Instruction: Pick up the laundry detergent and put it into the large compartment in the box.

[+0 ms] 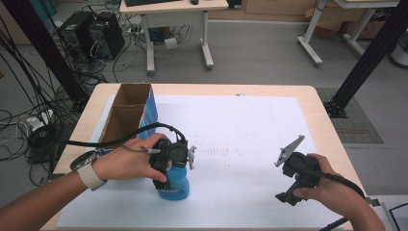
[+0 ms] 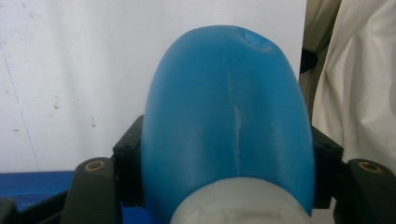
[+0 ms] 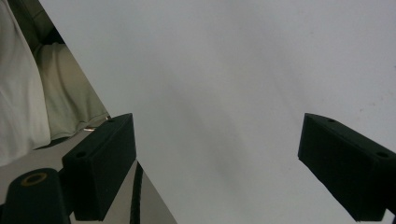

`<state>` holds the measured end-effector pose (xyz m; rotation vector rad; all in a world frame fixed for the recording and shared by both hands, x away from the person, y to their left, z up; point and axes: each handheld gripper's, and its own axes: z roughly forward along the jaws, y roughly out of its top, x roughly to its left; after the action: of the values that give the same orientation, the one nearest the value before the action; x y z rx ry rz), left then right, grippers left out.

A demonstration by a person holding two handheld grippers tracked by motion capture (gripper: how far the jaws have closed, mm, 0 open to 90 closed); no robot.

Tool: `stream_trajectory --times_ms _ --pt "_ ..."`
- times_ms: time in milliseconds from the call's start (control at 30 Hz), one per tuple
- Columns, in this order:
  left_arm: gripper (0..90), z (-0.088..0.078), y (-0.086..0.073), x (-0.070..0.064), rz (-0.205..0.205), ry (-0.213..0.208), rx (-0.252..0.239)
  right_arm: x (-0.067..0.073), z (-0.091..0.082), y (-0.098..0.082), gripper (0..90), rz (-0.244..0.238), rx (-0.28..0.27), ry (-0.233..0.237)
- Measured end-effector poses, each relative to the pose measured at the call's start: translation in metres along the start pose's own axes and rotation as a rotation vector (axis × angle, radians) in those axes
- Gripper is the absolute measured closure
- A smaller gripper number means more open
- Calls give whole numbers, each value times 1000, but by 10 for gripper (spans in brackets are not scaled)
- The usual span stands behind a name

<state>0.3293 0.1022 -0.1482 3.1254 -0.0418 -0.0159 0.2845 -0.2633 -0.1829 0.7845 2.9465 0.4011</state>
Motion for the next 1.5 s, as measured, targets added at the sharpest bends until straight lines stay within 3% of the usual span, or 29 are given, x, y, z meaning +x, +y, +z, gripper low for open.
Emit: stream_trajectory --times_ms 200,500,633,667,700,800,900,933,1200,1367,1500 --pt "382 0 -1 0 -9 4 -4 0 0 1 111 0 2 1" --pt "376 -7 8 1 -85 3 50 -1 -1 -2 111 2 -3 -1" --pt "376 -26 7 10 -196 -20 44 -2 0 -2 111 2 -4 -1" --pt "376 -39 1 17 -264 -41 21 -3 1 -2 111 1 -5 0" --pt "376 -39 1 17 -264 -41 21 -3 1 -2 111 1 -5 0" --pt "376 -56 -7 21 -337 -46 1 -4 1 -1 111 -2 -6 2" --pt "377 -81 -19 24 -457 -45 -34 -5 2 2 111 -10 -4 2" --pt "377 -81 -19 24 -457 -45 -34 -5 2 2 111 -10 -4 2" --pt "379 -121 -32 26 -610 -30 -71 -7 2 13 111 -46 -5 5" --pt "379 -149 -54 31 -724 -64 -127 -10 2 17 111 -63 -12 7" --pt "379 -164 -74 34 -783 -72 -163 -13 4 21 111 -74 -12 11"
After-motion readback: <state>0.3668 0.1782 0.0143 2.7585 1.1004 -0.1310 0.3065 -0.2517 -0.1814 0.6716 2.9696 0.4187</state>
